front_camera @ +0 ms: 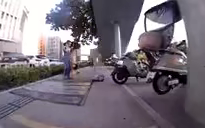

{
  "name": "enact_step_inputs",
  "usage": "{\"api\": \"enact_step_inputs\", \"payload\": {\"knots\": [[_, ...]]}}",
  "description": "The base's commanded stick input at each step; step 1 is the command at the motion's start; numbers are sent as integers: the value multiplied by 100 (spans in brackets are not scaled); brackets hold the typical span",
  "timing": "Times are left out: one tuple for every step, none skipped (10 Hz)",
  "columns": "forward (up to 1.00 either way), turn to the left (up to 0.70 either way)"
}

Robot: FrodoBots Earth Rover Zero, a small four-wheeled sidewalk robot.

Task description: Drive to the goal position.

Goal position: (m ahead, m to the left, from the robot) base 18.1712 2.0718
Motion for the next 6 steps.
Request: {"api": "enact_step_inputs", "payload": {"knots": [[45, 0], [45, 0], [45, 0], [45, 0], [45, 0], [45, 0]]}}
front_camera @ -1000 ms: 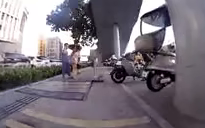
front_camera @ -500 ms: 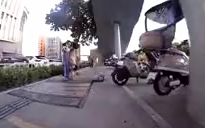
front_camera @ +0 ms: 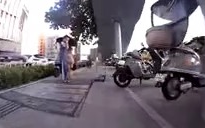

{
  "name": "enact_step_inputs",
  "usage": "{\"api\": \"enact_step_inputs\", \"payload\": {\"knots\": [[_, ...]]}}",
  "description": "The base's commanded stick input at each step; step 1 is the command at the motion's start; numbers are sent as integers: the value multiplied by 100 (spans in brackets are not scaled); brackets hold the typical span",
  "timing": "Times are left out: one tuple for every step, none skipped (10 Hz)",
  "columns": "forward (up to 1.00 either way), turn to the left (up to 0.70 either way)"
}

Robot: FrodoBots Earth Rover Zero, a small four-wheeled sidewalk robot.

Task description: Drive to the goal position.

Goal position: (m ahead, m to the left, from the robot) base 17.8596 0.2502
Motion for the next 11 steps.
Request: {"api": "enact_step_inputs", "payload": {"knots": [[45, 0], [45, 0], [45, 0], [45, 0], [45, 0], [45, 0], [45, 0], [45, 0], [45, 0], [45, 0], [45, 0]]}}
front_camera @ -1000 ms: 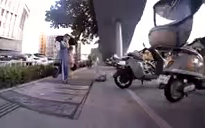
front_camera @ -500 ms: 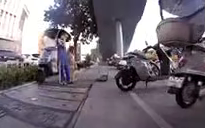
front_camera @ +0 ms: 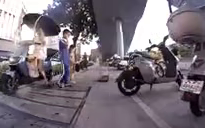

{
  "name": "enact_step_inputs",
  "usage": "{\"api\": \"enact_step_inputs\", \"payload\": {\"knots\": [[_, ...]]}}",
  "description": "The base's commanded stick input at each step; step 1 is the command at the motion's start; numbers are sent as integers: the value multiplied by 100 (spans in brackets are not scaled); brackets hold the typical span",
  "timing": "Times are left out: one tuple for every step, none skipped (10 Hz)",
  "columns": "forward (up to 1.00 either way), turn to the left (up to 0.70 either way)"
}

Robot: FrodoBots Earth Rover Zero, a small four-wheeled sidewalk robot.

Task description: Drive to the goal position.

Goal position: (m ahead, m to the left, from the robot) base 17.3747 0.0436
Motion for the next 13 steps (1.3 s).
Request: {"api": "enact_step_inputs", "payload": {"knots": [[45, 0], [45, 0], [45, 2], [45, 5], [45, 27], [45, 25], [45, 14], [45, 0], [45, 0], [45, 0], [45, 0], [45, 0], [45, 0]]}}
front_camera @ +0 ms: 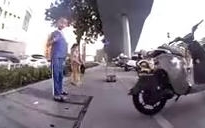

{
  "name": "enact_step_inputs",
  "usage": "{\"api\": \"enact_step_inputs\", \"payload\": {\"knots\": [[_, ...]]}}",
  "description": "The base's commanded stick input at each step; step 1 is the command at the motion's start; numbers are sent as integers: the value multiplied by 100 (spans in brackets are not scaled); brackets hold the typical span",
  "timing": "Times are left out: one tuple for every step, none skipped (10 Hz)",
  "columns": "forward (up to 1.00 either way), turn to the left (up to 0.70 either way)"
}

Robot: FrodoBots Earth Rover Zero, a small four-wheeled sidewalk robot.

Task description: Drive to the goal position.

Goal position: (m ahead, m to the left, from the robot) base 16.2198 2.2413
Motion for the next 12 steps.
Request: {"api": "enact_step_inputs", "payload": {"knots": [[45, 0], [45, 0], [45, 0], [45, 0], [45, 0], [45, 0], [45, 0], [45, 0], [45, 0], [45, 0], [45, 0], [45, 0]]}}
